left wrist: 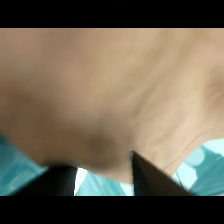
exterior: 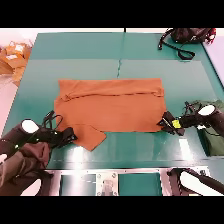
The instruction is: Fold the shirts.
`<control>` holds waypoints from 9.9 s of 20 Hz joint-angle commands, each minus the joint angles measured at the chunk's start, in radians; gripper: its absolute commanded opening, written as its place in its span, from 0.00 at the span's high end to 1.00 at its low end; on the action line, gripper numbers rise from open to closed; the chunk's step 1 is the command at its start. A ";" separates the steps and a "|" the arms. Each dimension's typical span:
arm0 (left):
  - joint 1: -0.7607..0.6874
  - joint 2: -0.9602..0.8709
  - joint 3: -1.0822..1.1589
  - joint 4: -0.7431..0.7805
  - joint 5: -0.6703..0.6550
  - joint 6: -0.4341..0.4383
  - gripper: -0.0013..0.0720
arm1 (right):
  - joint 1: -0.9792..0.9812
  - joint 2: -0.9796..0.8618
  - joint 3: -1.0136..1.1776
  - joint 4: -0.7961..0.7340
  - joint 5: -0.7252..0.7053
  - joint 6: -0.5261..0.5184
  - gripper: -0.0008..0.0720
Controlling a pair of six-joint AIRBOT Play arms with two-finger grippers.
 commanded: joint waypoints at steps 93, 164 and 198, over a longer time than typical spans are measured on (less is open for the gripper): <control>-0.384 -1.082 1.570 -0.234 -0.177 0.223 0.95 | 0.036 -0.443 1.333 0.467 0.732 -0.417 0.97; 0.179 -0.838 1.697 0.229 -0.565 0.348 0.95 | -0.641 -0.363 1.248 0.270 0.198 -0.411 0.97; 0.179 -0.807 1.683 0.073 -0.640 0.305 0.95 | -0.535 -0.360 0.979 -0.415 0.665 0.016 0.97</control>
